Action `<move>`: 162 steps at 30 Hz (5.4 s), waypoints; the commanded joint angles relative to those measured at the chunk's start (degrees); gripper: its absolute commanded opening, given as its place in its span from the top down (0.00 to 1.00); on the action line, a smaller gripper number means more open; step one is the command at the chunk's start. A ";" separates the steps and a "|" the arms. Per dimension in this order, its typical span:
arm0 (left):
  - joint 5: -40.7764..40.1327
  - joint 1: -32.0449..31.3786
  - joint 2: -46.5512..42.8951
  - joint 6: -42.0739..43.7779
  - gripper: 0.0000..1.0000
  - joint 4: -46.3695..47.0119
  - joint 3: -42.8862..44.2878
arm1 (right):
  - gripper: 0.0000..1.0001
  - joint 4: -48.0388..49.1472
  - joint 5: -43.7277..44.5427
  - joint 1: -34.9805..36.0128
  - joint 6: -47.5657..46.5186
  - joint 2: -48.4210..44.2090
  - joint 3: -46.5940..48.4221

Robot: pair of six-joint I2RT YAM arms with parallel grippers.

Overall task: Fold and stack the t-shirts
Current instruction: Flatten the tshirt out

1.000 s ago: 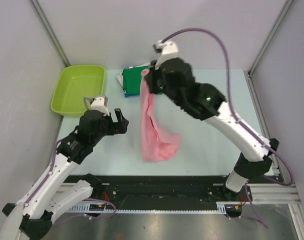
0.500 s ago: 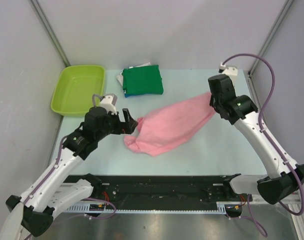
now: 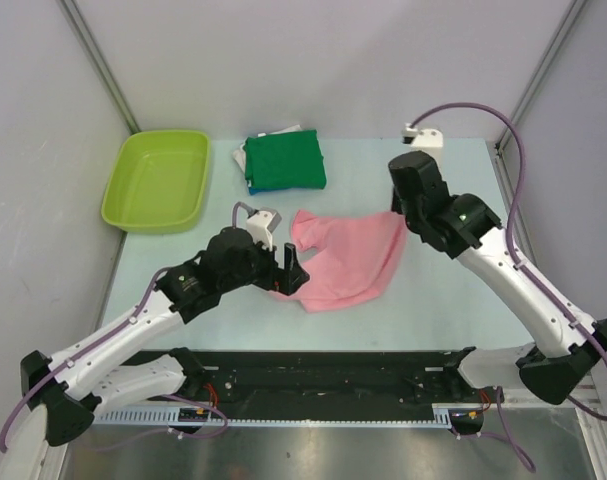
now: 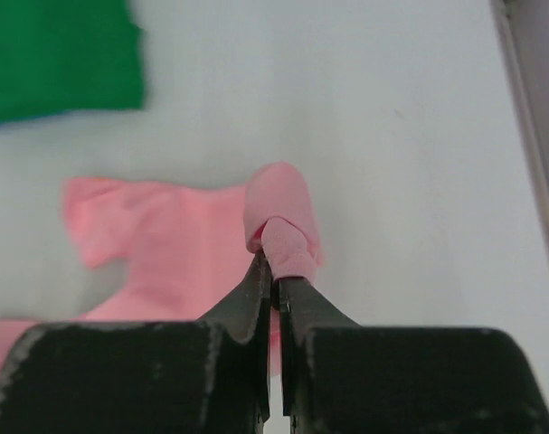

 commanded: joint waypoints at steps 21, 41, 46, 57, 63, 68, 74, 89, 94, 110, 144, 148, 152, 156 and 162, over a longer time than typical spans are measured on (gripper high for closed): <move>-6.72 -0.32 -11.37 0.18 0.03 -5.24 5.80 | 1.00 98.25 41.10 52.68 -109.19 23.67 42.94; -8.04 -0.32 -7.77 2.82 0.02 -3.92 8.71 | 1.00 24.82 25.39 9.95 -35.70 17.80 37.82; -7.43 -0.23 -5.92 2.82 0.02 -3.13 7.83 | 1.00 9.21 -1.32 -9.17 -10.07 20.26 24.01; -6.11 -0.23 -0.82 2.47 0.02 0.03 7.21 | 0.00 10.70 -7.43 -19.57 -2.15 37.41 16.70; 0.83 -1.37 4.71 1.68 0.02 4.51 6.33 | 0.00 11.76 -3.48 -19.74 1.62 24.94 5.19; 0.92 -6.29 15.06 0.89 0.04 9.26 8.25 | 0.00 8.09 0.48 -22.37 6.63 13.08 -3.96; -0.38 -13.05 32.09 2.46 0.03 10.06 21.32 | 0.00 5.44 -1.51 -27.11 12.43 2.70 -11.43; -9.89 -24.49 73.79 13.98 0.02 -10.42 67.93 | 0.00 6.49 -4.86 -31.52 13.32 -8.04 -19.08; -10.67 -24.75 79.15 16.17 0.02 -10.25 71.36 | 0.00 7.46 -5.66 -31.69 12.97 -7.51 -20.05; -11.82 -25.63 85.14 17.68 0.07 -7.88 72.61 | 0.00 8.25 -5.92 -31.69 12.97 -8.13 -21.72; -6.03 -26.86 70.96 19.69 0.31 -0.58 62.82 | 0.00 9.83 -7.59 -31.34 12.09 -11.73 -23.92; -1.55 -27.04 74.41 20.75 0.23 1.87 63.99 | 0.00 9.83 -7.68 -31.43 11.82 -11.38 -23.92; 1.18 -27.03 76.87 21.71 0.20 3.37 63.72 | 0.00 9.83 -8.03 -31.43 12.00 -10.41 -23.92; 3.29 -27.03 78.81 23.12 0.19 5.13 63.20 | 0.00 10.09 -8.03 -31.34 11.91 -10.06 -23.92; 5.93 -27.04 82.41 23.74 0.17 6.45 64.86 | 0.00 10.01 -7.68 -31.43 11.91 -9.88 -23.83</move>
